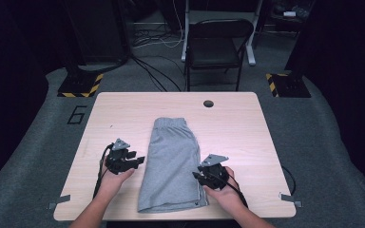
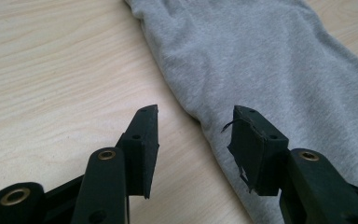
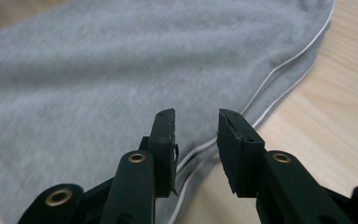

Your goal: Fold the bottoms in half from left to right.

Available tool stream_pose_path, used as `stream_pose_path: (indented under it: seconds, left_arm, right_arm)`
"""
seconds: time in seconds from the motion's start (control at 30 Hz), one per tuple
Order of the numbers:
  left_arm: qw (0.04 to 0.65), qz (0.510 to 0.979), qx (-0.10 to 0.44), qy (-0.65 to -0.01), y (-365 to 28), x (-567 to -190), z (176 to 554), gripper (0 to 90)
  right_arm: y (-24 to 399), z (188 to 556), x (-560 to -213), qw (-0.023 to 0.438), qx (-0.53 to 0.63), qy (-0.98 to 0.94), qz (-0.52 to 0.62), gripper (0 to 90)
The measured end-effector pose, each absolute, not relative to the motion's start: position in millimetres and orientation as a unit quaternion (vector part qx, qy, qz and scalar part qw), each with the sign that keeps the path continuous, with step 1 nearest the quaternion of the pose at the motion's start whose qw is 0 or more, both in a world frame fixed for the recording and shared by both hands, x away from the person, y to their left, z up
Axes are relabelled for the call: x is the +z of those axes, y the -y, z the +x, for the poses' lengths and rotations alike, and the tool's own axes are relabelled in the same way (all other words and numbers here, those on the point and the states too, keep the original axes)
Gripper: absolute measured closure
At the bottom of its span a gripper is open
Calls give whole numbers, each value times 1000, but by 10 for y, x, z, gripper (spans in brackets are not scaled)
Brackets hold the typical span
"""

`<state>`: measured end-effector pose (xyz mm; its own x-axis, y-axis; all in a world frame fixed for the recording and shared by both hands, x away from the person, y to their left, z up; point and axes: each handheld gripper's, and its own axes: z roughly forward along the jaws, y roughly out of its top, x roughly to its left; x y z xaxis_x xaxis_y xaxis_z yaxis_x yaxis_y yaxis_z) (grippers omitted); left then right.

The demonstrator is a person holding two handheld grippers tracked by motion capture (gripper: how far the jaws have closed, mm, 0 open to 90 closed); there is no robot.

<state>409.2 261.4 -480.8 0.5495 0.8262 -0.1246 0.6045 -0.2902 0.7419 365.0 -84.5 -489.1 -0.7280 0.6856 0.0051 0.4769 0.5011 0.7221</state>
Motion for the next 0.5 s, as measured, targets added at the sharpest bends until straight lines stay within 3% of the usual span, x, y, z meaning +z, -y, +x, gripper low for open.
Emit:
stream_pose_path:
  seconds: [0.5]
  left_arm:
    - [401,792,129,-442,-2471,-4791,4363,505]
  right_arm:
    - [921,3261,-5019,129,363,-859,338,655]
